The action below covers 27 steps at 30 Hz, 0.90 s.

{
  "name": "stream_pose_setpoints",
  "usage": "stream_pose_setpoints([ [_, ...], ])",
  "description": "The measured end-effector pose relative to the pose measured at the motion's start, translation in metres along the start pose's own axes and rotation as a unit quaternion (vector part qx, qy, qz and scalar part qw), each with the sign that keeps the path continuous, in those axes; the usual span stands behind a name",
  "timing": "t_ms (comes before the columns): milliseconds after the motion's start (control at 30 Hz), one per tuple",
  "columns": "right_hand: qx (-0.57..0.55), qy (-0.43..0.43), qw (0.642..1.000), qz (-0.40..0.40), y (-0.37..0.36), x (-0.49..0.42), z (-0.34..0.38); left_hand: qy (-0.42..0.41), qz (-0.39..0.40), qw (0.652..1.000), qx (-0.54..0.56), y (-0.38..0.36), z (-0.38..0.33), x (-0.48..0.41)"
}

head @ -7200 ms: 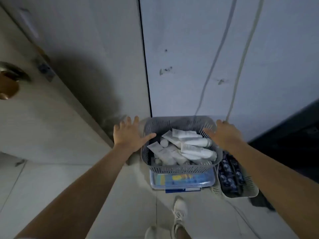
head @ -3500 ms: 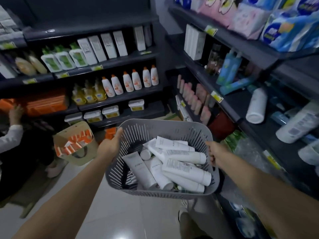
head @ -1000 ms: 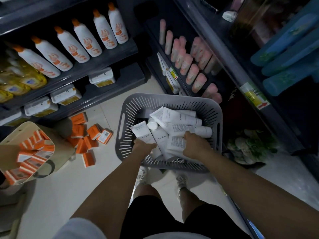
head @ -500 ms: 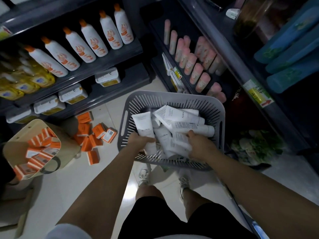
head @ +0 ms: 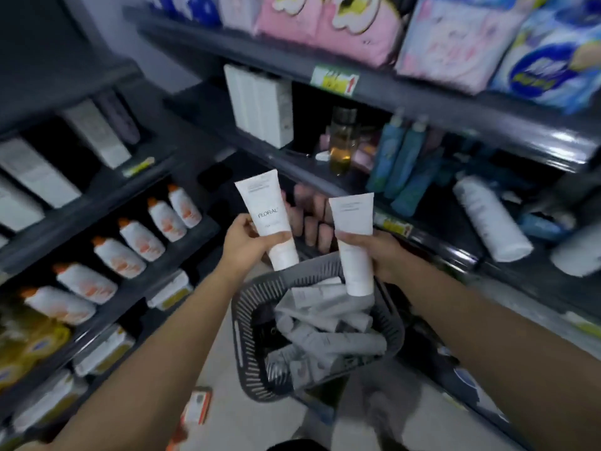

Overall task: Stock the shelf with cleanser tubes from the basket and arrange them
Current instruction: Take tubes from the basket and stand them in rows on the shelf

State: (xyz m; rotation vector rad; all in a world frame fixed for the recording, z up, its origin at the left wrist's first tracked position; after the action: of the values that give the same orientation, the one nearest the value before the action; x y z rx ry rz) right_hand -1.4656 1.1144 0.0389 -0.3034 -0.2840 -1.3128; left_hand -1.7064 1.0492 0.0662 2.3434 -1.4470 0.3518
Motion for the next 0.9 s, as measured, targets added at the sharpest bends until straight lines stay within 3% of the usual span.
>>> stream_pose_setpoints([
  [200, -0.042, 0.089, 0.99, -0.098, 0.061, 0.067, 0.091, -0.158, 0.155, 0.973, -0.06, -0.077, -0.096, 0.039],
  [433, -0.061, 0.214, 0.954, -0.202, 0.158, 0.165, 0.169, -0.342, 0.265, 0.897, -0.093, -0.19, -0.163, 0.125],
  [700, -0.068, 0.294, 0.896, -0.325, 0.309, 0.278, 0.214, -0.376, 0.369, 0.85, -0.029, -0.329, -0.22, 0.241],
  [900, -0.058, 0.32, 0.872, -0.367, 0.42, 0.336, 0.227, -0.353, 0.389, 0.851, -0.02, -0.435, -0.241, 0.303],
])
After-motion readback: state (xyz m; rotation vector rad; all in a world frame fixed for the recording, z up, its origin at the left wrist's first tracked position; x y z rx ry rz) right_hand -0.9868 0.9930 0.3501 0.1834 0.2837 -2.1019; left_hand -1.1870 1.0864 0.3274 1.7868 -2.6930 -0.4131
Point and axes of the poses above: each hand's wrist, its own x-axis away from the middle knuckle, its own y-axis out of the back of the hand, z = x × y, the point moved 6 cm from there along -x, towards the middle knuckle, and after that the axes turned 9 degrees about y, right-handed, at the moved point
